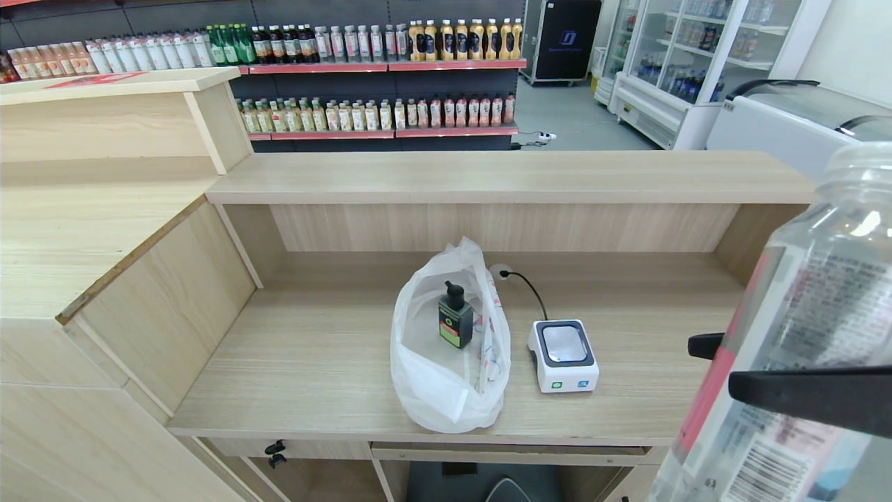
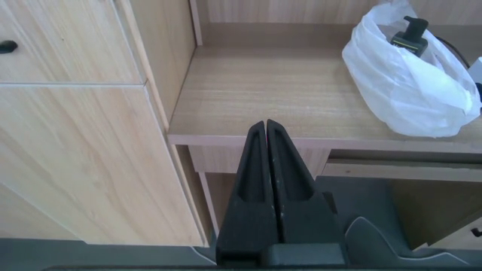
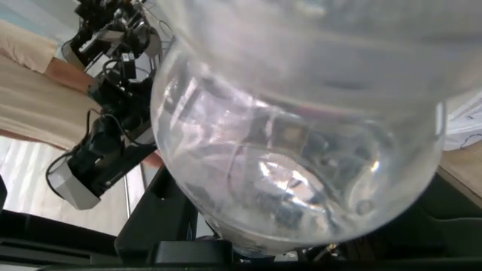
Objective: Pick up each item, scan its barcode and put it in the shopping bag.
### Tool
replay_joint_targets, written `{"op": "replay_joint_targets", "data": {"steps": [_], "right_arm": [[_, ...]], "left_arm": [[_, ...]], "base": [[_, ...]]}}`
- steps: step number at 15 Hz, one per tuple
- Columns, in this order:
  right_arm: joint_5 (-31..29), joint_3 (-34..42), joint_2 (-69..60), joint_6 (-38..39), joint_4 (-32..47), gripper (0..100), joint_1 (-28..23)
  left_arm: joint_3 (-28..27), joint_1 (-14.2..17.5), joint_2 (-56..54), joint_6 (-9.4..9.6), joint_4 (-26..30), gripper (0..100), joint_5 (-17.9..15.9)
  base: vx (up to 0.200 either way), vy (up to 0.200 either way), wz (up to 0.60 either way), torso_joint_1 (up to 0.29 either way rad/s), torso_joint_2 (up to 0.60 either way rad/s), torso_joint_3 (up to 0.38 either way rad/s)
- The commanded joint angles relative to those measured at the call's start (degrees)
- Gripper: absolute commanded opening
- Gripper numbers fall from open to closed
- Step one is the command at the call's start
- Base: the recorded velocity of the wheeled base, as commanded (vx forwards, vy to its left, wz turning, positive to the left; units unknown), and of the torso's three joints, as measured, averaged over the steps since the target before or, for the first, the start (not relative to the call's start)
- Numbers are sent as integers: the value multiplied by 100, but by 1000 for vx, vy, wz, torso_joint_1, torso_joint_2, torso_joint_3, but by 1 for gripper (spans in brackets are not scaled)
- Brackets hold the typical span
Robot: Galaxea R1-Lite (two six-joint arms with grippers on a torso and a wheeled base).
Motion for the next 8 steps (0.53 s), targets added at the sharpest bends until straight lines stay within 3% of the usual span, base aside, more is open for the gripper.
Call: {"op": "replay_joint_targets", "data": {"steps": [1,8], "right_arm": [[34,-8,-111,-3,145,0,-79],[184,19,-357,-11,251,0,-571]], "left_arm": [[0,0,0,2,0,0,2],[0,0,0,2,0,0,2]], "base": [[0,0,0,0,0,0],[0,0,0,0,0,0]]}}
